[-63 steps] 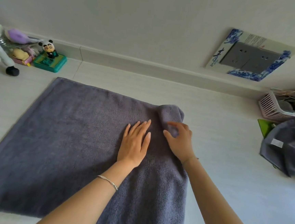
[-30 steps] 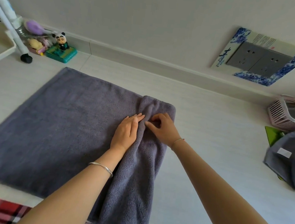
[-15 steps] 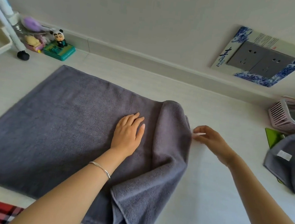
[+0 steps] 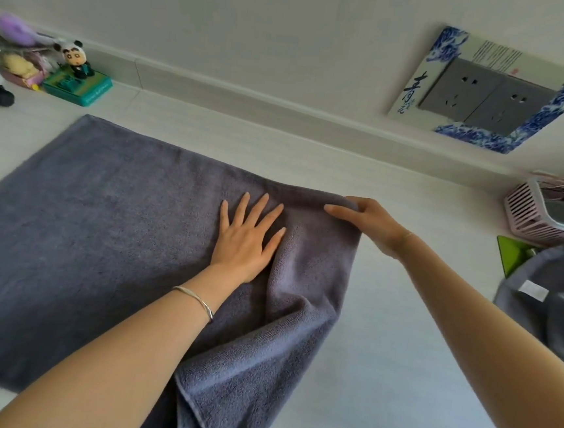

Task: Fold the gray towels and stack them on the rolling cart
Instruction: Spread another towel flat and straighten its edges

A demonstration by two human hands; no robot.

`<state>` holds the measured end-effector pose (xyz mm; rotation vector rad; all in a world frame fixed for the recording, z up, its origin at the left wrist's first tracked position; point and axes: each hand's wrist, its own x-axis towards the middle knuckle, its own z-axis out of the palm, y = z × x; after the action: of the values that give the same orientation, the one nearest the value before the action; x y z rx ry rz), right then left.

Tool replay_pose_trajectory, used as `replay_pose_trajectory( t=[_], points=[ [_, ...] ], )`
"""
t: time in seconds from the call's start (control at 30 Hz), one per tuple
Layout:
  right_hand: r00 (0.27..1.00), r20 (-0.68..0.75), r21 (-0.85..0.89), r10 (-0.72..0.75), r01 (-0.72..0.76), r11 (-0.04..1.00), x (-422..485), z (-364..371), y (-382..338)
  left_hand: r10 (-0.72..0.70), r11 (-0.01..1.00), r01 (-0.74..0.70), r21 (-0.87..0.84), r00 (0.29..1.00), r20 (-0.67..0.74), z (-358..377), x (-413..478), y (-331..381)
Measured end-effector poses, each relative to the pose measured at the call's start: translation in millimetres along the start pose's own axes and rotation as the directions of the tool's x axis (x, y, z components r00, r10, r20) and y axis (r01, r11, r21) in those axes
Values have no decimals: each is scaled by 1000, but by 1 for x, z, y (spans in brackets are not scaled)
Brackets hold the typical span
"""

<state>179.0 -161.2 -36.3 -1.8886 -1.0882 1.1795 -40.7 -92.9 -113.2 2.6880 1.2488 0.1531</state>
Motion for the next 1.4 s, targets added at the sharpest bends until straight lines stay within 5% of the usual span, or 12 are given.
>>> replay_pose_trajectory(
  t=[0.13,0.23,0.37,0.6,0.77,0.9,1.1,1.23,1.4],
  points=[
    [998,-66,-142,-12,2,990,6,-26,13,9,999,-9,-32,1000,9,-2,-1,1],
    [984,-169,-440,-60,-21,898,14,-26,29,1,1000,-1,-6,1000,25,-1,-1,0],
    [881,-372,-534,-292,54,844,8,21,22,-17,1000,17,21,1000,10,1,0,1],
    [932,-245,-705,-269,19,709,-4,120,27,-8,1000,9,19,1000,-10,4,3,-2],
    [876,-455,-649,-159,-204,733,-33,86,68,-30,999,29,38,999,25,2,1,2],
    [874,-486,-577,-22,-302,759,-58,64,84,-20,999,17,38,997,77,-2,5,2],
    [830,-521,-487,-200,-97,868,-107,109,54,187,966,-156,-207,973,136,-13,-41,-8],
    [905,-245,-577,-347,151,803,-125,174,18,212,956,-193,-223,975,64,-19,-99,-26],
    [851,-435,-518,-295,32,855,-181,180,55,206,978,-202,-42,974,91,-17,-132,-54]
  ],
)
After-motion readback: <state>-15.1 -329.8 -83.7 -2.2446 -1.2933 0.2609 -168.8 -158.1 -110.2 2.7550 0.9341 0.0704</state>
